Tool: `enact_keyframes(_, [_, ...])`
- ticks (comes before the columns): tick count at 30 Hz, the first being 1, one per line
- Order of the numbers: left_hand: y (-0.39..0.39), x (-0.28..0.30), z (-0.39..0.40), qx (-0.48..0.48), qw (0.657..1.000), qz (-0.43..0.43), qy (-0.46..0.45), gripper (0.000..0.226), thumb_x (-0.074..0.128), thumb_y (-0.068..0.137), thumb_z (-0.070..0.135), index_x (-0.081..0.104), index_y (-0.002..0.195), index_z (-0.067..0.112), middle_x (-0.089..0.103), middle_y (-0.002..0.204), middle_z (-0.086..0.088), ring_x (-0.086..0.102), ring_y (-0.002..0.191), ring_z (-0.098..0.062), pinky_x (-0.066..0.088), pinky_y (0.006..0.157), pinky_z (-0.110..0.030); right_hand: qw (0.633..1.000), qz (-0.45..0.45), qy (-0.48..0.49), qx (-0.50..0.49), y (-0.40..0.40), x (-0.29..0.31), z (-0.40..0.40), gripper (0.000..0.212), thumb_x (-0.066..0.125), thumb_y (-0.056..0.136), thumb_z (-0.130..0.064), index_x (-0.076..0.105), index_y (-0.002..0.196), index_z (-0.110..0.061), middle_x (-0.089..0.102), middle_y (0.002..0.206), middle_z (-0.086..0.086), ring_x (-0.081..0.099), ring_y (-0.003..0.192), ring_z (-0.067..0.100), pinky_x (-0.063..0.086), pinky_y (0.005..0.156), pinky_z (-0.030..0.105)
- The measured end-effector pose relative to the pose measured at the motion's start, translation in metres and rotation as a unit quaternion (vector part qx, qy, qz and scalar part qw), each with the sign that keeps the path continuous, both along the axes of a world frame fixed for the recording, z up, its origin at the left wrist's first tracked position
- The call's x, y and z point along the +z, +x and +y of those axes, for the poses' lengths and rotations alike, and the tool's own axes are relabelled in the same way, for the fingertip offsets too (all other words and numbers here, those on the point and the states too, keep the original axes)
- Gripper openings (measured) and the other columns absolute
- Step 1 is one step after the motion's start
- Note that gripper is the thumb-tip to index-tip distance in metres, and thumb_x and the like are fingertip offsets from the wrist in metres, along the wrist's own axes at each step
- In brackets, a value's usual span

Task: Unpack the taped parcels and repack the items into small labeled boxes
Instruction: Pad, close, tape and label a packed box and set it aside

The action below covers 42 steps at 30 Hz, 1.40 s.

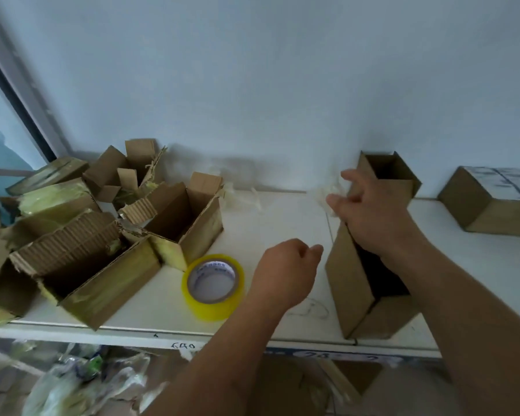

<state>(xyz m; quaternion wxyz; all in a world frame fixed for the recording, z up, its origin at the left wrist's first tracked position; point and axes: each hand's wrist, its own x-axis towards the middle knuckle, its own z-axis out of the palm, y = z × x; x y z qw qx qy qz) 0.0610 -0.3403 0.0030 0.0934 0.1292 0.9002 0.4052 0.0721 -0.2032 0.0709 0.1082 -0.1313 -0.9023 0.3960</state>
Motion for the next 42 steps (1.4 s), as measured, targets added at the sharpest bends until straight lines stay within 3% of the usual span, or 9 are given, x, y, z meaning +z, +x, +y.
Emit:
enact_keyframes(5, [0.021, -0.001, 0.016, 0.003, 0.998, -0.062, 0.006, 0.052, 0.035, 0.098, 0.062, 0.052, 0.076, 0.018, 0.056, 0.072, 0.002, 0.052, 0.068, -0.012, 0.035, 0.057, -0.029, 0.996, -0.082, 0.033, -0.025, 0.048, -0.023, 0.023, 0.038, 0.05, 0.099, -0.039, 0.048, 0.136, -0.031, 0.061, 0.122, -0.003, 0.06, 0.102, 0.016, 0.05, 0.092, 0.035])
enact_keyframes(9, [0.022, -0.001, 0.029, 0.002, 0.998, -0.067, 0.006, 0.058, 0.027, 0.095, 0.068, 0.055, 0.085, 0.018, 0.06, 0.083, 0.001, 0.056, 0.077, -0.012, 0.043, 0.067, -0.03, 0.993, -0.097, 0.022, -0.059, 0.054, -0.026, 0.038, 0.035, 0.051, 0.099, -0.037, 0.053, 0.132, -0.025, 0.064, 0.117, -0.001, 0.063, 0.101, 0.018, 0.053, 0.093, 0.04])
enact_keyframes(15, [0.021, 0.006, 0.044, -0.001, 0.995, -0.088, 0.053, 0.068, 0.021, 0.09, 0.075, 0.057, 0.098, 0.018, 0.063, 0.093, 0.001, 0.06, 0.086, -0.015, 0.051, 0.084, -0.036, 0.906, -0.034, -0.413, -0.085, 0.06, -0.009, 0.044, 0.02, 0.056, 0.098, -0.027, 0.058, 0.117, -0.02, 0.072, 0.104, 0.004, 0.074, 0.087, 0.017, 0.058, 0.083, 0.036])
enact_keyframes(21, [0.027, 0.002, 0.053, -0.055, 0.995, -0.07, -0.035, 0.062, 0.03, 0.087, 0.078, 0.052, 0.093, 0.021, 0.059, 0.083, 0.002, 0.055, 0.073, -0.011, 0.043, 0.063, -0.025, 0.989, -0.117, -0.055, -0.066, 0.065, -0.02, 0.051, 0.011, 0.05, 0.1, -0.036, 0.051, 0.107, -0.028, 0.059, 0.098, -0.007, 0.059, 0.085, 0.008, 0.048, 0.068, 0.02])
enact_keyframes(24, [0.029, 0.001, 0.053, -0.076, 0.992, -0.099, -0.031, 0.054, 0.035, 0.092, 0.071, 0.054, 0.09, 0.021, 0.057, 0.079, 0.002, 0.054, 0.072, -0.012, 0.046, 0.064, -0.026, 0.981, -0.188, 0.049, -0.013, 0.056, -0.022, 0.052, 0.012, 0.052, 0.099, -0.035, 0.057, 0.103, -0.024, 0.059, 0.094, -0.003, 0.056, 0.082, 0.008, 0.043, 0.065, 0.019])
enact_keyframes(29, [0.03, -0.002, 0.041, -0.093, 0.989, -0.118, 0.01, 0.033, 0.04, 0.099, 0.052, 0.059, 0.09, 0.026, 0.066, 0.09, 0.0, 0.064, 0.088, -0.019, 0.054, 0.084, -0.037, 0.906, -0.355, 0.217, 0.078, 0.031, -0.02, 0.052, 0.029, 0.061, 0.095, -0.025, 0.064, 0.121, -0.012, 0.064, 0.115, 0.007, 0.06, 0.107, 0.019, 0.048, 0.098, 0.029])
enact_keyframes(32, [0.025, -0.006, 0.034, -0.11, 0.984, -0.134, 0.032, 0.024, 0.042, 0.1, 0.036, 0.064, 0.094, 0.027, 0.068, 0.093, 0.003, 0.064, 0.09, -0.016, 0.056, 0.088, -0.039, 0.875, -0.41, 0.225, 0.126, 0.026, -0.014, 0.056, 0.035, 0.062, 0.094, -0.028, 0.064, 0.125, -0.011, 0.062, 0.122, 0.008, 0.057, 0.115, 0.021, 0.045, 0.102, 0.031])
enact_keyframes(38, [0.021, -0.009, 0.03, -0.071, 0.969, -0.206, 0.112, 0.028, 0.043, 0.102, 0.022, 0.069, 0.093, 0.02, 0.073, 0.093, 0.0, 0.069, 0.092, -0.016, 0.056, 0.091, -0.038, 0.931, -0.319, 0.095, 0.147, 0.023, -0.021, 0.068, 0.056, 0.07, 0.087, -0.021, 0.048, 0.137, -0.032, 0.059, 0.127, -0.002, 0.056, 0.113, 0.017, 0.047, 0.101, 0.036])
enact_keyframes(42, [0.019, -0.008, 0.028, -0.05, 0.971, -0.199, 0.126, 0.029, 0.042, 0.101, 0.019, 0.068, 0.088, 0.018, 0.073, 0.09, -0.002, 0.069, 0.09, -0.019, 0.056, 0.091, -0.04, 0.906, -0.343, 0.122, 0.214, 0.019, -0.02, 0.066, 0.039, 0.064, 0.092, -0.026, 0.057, 0.13, -0.032, 0.061, 0.12, -0.007, 0.055, 0.109, 0.016, 0.042, 0.095, 0.033])
